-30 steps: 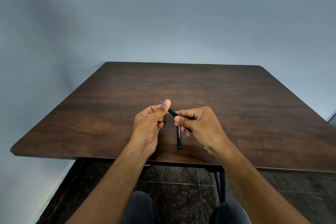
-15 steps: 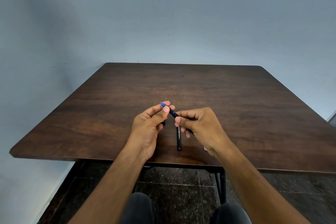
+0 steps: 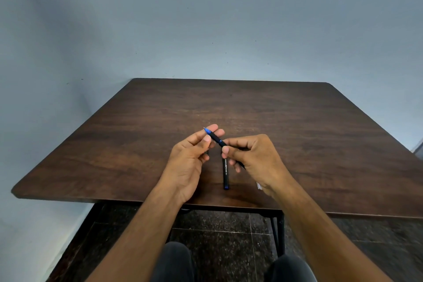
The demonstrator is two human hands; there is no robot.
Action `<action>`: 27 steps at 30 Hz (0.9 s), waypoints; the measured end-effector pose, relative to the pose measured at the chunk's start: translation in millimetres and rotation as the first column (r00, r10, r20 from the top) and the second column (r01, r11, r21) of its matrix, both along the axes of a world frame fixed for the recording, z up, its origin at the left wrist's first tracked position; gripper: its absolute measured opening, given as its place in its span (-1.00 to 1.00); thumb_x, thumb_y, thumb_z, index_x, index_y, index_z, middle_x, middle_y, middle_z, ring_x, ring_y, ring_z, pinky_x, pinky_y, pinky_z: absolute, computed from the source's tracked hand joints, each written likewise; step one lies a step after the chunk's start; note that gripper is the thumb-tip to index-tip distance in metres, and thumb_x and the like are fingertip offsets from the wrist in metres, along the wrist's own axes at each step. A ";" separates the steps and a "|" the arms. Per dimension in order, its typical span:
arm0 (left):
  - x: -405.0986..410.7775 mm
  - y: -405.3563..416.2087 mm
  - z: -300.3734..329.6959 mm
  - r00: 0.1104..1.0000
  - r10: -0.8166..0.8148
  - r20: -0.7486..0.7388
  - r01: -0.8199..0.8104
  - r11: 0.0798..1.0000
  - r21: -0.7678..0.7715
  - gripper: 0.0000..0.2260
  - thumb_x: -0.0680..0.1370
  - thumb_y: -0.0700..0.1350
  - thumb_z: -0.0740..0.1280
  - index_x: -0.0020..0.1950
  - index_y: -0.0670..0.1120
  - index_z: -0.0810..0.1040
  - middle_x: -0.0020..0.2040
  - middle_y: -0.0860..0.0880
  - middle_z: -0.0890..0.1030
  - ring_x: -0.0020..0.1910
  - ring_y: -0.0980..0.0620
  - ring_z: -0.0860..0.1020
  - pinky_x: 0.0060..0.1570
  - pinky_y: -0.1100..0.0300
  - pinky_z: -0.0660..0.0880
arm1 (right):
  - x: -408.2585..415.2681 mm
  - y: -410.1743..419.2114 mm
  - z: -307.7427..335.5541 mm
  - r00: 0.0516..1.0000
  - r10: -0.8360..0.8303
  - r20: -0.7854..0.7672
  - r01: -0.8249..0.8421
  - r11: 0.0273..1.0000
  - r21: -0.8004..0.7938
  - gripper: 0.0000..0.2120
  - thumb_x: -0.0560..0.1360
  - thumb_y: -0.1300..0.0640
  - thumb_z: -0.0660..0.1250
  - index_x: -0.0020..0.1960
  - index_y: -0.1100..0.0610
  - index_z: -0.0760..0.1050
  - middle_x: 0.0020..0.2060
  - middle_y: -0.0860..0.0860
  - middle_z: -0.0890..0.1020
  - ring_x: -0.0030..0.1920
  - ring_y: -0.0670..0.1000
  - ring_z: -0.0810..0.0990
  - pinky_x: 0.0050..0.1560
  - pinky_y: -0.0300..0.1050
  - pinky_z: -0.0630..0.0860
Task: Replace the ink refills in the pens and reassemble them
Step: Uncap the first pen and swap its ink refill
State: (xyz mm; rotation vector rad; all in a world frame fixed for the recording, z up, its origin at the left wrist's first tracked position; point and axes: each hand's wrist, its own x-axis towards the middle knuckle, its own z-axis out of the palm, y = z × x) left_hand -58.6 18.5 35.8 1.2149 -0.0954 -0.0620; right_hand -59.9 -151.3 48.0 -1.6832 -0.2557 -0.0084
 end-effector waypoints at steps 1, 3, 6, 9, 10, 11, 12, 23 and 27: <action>-0.4 -0.7 -0.5 1.000 0.028 0.000 -0.028 1.000 -0.005 -0.75 0.61 -0.20 0.30 0.26 -0.08 0.63 0.18 -0.04 0.70 0.05 0.10 0.56 -0.02 0.16 0.34 | -0.1 0.0 -0.3 1.000 0.004 -0.005 -0.004 1.000 0.008 -0.83 0.55 0.28 0.44 -0.09 0.06 0.76 -0.27 0.24 0.70 -0.34 0.03 0.54 -0.39 -0.15 0.49; -0.9 -3.3 -0.3 0.996 0.091 -0.018 -0.091 0.995 -0.034 -0.78 0.54 -0.17 0.39 0.18 -0.10 0.67 0.09 -0.06 0.73 -0.08 0.16 0.57 -0.09 0.20 0.35 | -0.7 1.7 -0.9 1.000 0.009 -0.012 -0.009 1.000 0.027 -0.83 0.54 0.28 0.45 -0.09 0.05 0.75 -0.29 0.17 0.72 -0.35 -0.01 0.54 -0.40 -0.15 0.49; 1.1 -6.0 0.3 0.984 0.161 -0.078 -0.167 0.983 -0.072 -0.79 0.40 -0.07 0.51 0.00 -0.09 0.69 -0.13 0.03 0.72 -0.28 0.21 0.54 -0.16 0.22 0.36 | -1.1 3.6 -0.7 1.000 0.015 -0.014 -0.014 0.999 0.035 -0.85 0.54 0.28 0.45 -0.04 0.06 0.74 -0.30 0.09 0.72 -0.35 -0.06 0.55 -0.39 -0.16 0.50; 5.1 -7.9 -0.9 0.976 0.186 -0.110 -0.193 0.980 -0.053 -0.82 0.39 -0.02 0.54 -0.13 -0.05 0.62 -0.33 0.08 0.58 -0.32 0.16 0.45 -0.18 0.21 0.37 | -1.2 3.3 -1.2 1.000 0.018 -0.010 -0.018 1.000 0.021 -0.85 0.54 0.28 0.46 -0.03 0.06 0.74 -0.29 0.11 0.73 -0.35 -0.06 0.56 -0.37 -0.16 0.51; 5.5 -8.9 -0.6 0.978 0.177 -0.107 -0.183 0.981 -0.055 -0.83 0.40 -0.02 0.53 -0.13 -0.05 0.61 -0.34 0.08 0.55 -0.30 0.14 0.44 -0.18 0.20 0.37 | -1.2 3.1 -1.6 1.000 0.017 -0.008 -0.017 1.000 0.017 -0.85 0.54 0.27 0.46 -0.03 0.06 0.74 -0.29 0.09 0.73 -0.35 -0.06 0.56 -0.37 -0.17 0.52; 5.7 -9.5 -0.5 0.983 0.156 -0.098 -0.164 0.984 -0.070 -0.83 0.42 -0.03 0.52 -0.10 -0.05 0.60 -0.32 0.09 0.55 -0.28 0.13 0.44 -0.17 0.20 0.37 | -0.9 2.8 -2.1 1.000 0.014 -0.007 -0.014 1.000 0.015 -0.86 0.54 0.27 0.46 -0.02 0.07 0.74 -0.30 0.07 0.73 -0.35 -0.06 0.56 -0.37 -0.16 0.52; 4.9 -9.5 0.3 0.988 0.128 -0.085 -0.135 0.987 -0.089 -0.82 0.42 -0.05 0.50 -0.04 -0.05 0.61 -0.27 0.09 0.58 -0.25 0.13 0.45 -0.15 0.20 0.36 | -0.3 2.6 -2.8 1.000 0.007 -0.006 -0.007 1.000 0.014 -0.87 0.54 0.27 0.46 0.00 0.08 0.74 -0.30 0.05 0.73 -0.34 -0.06 0.57 -0.37 -0.16 0.52; 0.4 -2.3 -0.1 0.992 0.123 -0.034 -0.124 0.991 -0.042 -0.76 0.44 -0.09 0.47 0.09 -0.07 0.71 0.04 -0.04 0.74 -0.15 0.18 0.57 -0.13 0.22 0.37 | 2.9 1.7 -7.4 1.000 -0.004 -0.012 0.004 0.999 0.038 -0.83 0.54 0.28 0.46 0.11 0.15 0.71 -0.31 0.05 0.73 -0.37 -0.08 0.55 -0.39 -0.18 0.51; 3.0 -4.4 -1.0 0.977 0.188 -0.099 -0.195 0.979 -0.063 -0.82 0.34 -0.03 0.56 -0.12 -0.05 0.70 -0.23 0.04 0.66 -0.28 0.15 0.46 -0.19 0.21 0.36 | 1.8 4.8 -8.2 1.000 0.006 -0.008 -0.005 0.997 0.079 -0.72 0.53 0.33 0.45 0.22 0.15 0.66 -0.32 0.01 0.71 -0.41 -0.11 0.53 -0.41 -0.21 0.48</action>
